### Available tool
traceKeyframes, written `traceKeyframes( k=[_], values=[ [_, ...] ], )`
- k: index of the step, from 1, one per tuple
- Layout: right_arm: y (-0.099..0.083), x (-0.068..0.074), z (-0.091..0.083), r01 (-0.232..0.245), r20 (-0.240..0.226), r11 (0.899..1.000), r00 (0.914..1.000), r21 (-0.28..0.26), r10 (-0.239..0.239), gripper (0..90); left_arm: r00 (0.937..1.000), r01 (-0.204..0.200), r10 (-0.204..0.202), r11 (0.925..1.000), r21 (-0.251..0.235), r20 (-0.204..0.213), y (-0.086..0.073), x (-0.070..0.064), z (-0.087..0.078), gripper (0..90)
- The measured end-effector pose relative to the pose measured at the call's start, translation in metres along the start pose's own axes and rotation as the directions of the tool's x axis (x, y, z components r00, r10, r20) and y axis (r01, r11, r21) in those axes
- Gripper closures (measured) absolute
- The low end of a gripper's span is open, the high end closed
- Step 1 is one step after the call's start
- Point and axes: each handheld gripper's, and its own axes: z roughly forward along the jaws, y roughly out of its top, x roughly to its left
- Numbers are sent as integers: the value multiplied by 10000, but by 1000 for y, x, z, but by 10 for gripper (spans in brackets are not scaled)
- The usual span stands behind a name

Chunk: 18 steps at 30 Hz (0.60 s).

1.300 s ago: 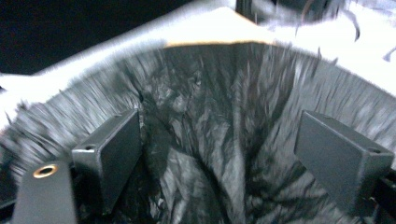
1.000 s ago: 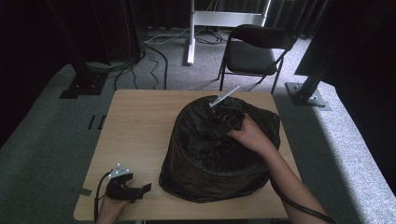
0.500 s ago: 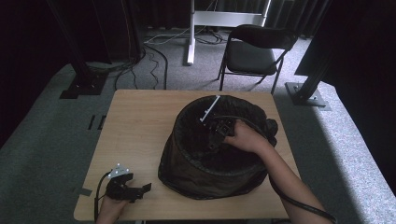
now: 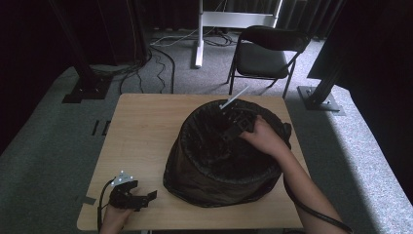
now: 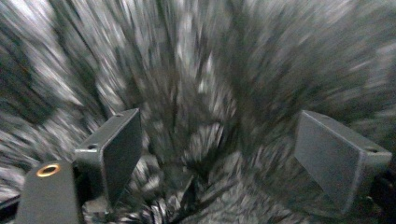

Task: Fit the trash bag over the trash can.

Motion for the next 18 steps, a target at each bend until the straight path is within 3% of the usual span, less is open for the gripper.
traceKeyframes(
  k=[3,5,9,10,11,12,15,18],
  values=[
    [-2,-5,-25,-332,-415,9902,9988,-1360,277,154,10000,71,-71,10000,-50,-4,0,0,-1,6],
    [-5,-7,-43,-783,-847,9701,9946,-2297,602,153,10000,63,-63,10000,15,-3,-1,1,-1,6],
    [-16,-14,-78,-1225,-1151,9214,9897,-3688,855,154,9999,101,-101,9999,-47,-16,-1,1,-2,6],
    [-16,-14,-78,-1225,-1151,9214,9897,-3688,855,154,9999,101,-101,9999,-47,-16,-1,1,-2,6],
    [-20,-17,-86,-1291,-948,9087,9905,-3971,993,154,10000,91,-91,9999,-47,11,0,1,-2,6],
    [-26,-21,-96,-1354,-684,8876,9907,-4403,1172,153,10000,70,-70,10000,-49,-15,0,1,-2,6],
    [-38,-32,-109,-1483,99,8623,9845,-4842,1749,153,10000,73,-73,10000,-35,-20,0,1,-3,6],
    [-52,-42,-119,-1693,493,8364,9725,-5213,2275,153,9999,113,-113,9999,-13,-49,0,1,-2,6]
  ],
)
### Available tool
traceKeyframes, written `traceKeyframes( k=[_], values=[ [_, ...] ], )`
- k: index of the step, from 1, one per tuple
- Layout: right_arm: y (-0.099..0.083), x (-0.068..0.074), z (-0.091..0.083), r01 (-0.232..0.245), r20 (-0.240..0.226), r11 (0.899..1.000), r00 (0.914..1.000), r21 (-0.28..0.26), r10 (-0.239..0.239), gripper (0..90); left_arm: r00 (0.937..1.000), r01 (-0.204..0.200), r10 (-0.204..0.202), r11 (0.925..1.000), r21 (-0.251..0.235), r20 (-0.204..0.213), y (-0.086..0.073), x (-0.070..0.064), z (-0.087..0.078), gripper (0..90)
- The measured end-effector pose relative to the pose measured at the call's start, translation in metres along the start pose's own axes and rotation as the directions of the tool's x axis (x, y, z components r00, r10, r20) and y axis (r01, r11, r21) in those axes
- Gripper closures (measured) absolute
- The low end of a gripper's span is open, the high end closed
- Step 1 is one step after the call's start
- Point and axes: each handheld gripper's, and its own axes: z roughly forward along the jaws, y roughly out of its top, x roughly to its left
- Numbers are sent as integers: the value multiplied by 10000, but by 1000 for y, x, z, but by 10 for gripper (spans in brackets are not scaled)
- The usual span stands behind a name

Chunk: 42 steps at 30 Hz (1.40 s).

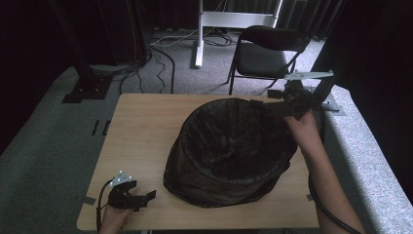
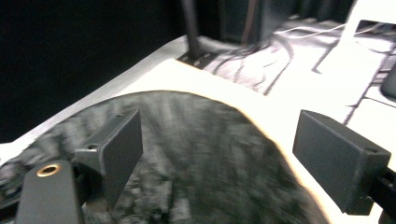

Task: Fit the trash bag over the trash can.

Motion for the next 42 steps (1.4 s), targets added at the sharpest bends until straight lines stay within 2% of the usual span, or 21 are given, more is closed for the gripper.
traceKeyframes(
  k=[3,6,8,12,15,17,18,19,21,25,28,31,33,34,38,39,41,42],
  values=[
    [-7,-13,-11,-362,458,9982,9982,-481,384,153,10000,60,-60,10000,12,5,0,0,1,6],
    [-15,-25,-18,-513,1309,9944,9894,-919,632,153,10000,25,-25,10000,53,11,0,0,2,6],
    [-24,-34,-21,-603,2082,9911,9745,-1183,842,153,10000,30,-30,10000,69,17,-1,0,2,6],
    [-44,-51,-24,-830,2899,9857,9491,-1466,1230,131,10000,45,-45,9999,119,-27,-1,0,2,6],
    [-60,-60,-25,-942,3505,9825,9251,-1608,1461,131,9999,125,-125,9999,85,-37,-2,1,2,6],
    [-70,-67,-25,-1190,3553,9786,9187,-1679,1727,131,9999,145,-144,9999,86,-31,-2,1,2,6],
    [-77,-71,-25,-1329,3687,9757,9100,-1740,1897,131,9999,143,-142,9999,74,-40,-2,1,2,6],
    [-83,-75,-25,-1444,3723,9741,9062,-1738,2007,131,9999,130,-130,9999,72,-26,-1,1,2,6],
    [-95,-81,-24,-1580,3985,9714,8910,-1771,2176,131,9999,89,-89,9999,81,-50,-1,1,1,6],
    [-119,-93,-20,-1899,4247,9677,8719,-1657,2438,132,9999,154,-154,9999,46,-59,-2,2,0,6],
    [-137,-97,-17,-2059,4556,9673,8540,-1479,2514,133,9999,158,-158,9999,59,-62,-2,2,-1,6],
    [-156,-98,-15,-2193,4667,9645,8444,-1468,2630,133,9999,151,-151,9999,1,-80,-2,2,-2,6],
    [-171,-98,-15,-2271,4817,9621,8330,-1510,2722,133,9998,174,-174,9998,-3,-128,-2,2,-3,6],
    [-179,-99,-15,-2363,4802,9597,8310,-1525,2809,133,9998,183,-182,9998,3,-103,-2,3,-3,6],
    [-212,-100,-13,-2874,4586,9414,8222,-1765,3370,133,9996,240,-240,9997,-32,-143,-3,4,-4,6],
    [-219,-100,-13,-2951,4527,9380,8216,-1821,3464,133,9996,217,-218,9998,-35,-164,-3,4,-4,6],
    [-234,-98,-12,-3100,4581,9325,8123,-1851,3610,133,9997,215,-215,9998,-10,-149,-3,3,-4,6],
    [-241,-97,-12,-3168,4576,9314,8113,-1791,3639,133,9997,207,-208,9998,-12,-159,-3,3,-4,6]
  ],
)
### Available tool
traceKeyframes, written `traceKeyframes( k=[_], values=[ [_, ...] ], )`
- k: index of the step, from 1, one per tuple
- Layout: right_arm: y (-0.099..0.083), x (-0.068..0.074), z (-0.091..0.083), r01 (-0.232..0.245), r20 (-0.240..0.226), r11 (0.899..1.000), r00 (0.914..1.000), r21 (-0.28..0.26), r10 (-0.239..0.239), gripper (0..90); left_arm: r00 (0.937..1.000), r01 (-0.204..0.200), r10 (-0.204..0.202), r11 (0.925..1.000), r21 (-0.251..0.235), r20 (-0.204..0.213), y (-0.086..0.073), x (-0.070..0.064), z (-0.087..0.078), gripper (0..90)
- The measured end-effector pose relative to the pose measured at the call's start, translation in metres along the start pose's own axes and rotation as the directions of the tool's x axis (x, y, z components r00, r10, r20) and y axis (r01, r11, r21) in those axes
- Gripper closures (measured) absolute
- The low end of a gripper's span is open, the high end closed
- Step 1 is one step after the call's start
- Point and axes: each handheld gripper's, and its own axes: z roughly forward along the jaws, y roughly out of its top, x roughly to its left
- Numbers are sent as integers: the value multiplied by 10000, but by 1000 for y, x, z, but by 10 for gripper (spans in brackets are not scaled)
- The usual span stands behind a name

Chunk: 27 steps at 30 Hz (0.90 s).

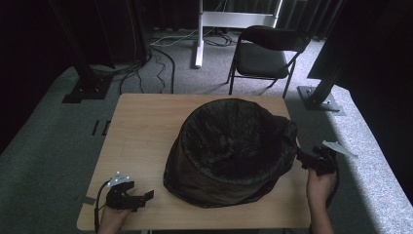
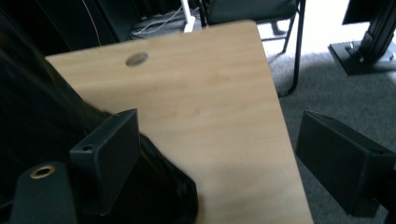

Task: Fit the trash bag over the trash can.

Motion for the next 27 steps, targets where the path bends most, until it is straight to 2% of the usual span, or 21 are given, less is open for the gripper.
traceKeyframes(
  k=[4,8,13,17,24,27],
  values=[
    [-22,-4,0,53,260,9992,9996,389,-63,133,10000,-17,17,10000,52,-5,0,0,1,6],
    [-41,-7,-1,7,296,9987,9996,503,-22,133,10000,-22,22,10000,7,-29,0,-1,0,6],
    [-63,-6,-2,313,439,9966,9984,766,-347,132,9998,-85,87,9999,91,-152,0,0,1,6],
    [-79,-4,-3,468,549,9959,9972,771,-512,132,9997,-93,95,9999,105,-223,-2,0,2,6],
    [-93,-6,2,592,821,9948,9944,824,-660,132,9991,-229,232,9997,91,-363,-3,1,2,6],
    [-94,-9,3,468,812,9947,9952,914,-543,132,9987,-300,306,9995,140,-414,-4,1,2,6]
  ],
)
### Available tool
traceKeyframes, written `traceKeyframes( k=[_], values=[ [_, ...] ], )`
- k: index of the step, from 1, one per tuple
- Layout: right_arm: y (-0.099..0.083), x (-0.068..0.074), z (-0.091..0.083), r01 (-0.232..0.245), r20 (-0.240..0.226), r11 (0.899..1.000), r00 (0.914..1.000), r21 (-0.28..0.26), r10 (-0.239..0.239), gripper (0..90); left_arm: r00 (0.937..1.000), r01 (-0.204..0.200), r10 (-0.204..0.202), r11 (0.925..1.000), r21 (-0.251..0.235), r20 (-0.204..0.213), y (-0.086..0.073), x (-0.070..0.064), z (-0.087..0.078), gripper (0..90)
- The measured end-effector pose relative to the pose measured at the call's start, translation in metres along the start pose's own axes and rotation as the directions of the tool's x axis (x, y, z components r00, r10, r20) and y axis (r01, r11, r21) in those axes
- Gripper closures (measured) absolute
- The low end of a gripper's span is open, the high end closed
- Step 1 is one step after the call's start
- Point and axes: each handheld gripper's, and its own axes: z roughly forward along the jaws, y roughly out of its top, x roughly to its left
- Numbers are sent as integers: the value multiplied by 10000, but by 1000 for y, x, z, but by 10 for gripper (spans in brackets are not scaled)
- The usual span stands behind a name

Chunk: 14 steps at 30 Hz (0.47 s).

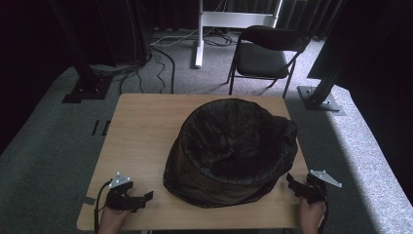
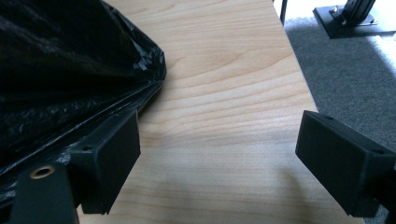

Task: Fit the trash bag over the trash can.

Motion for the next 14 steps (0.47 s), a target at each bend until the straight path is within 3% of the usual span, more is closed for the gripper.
traceKeyframes(
  k=[14],
  values=[
    [-2,1,-3,30,181,9995,9998,-306,-25,132,9999,-29,27,9998,-219,-133,0,-1,-3,6]
  ],
)
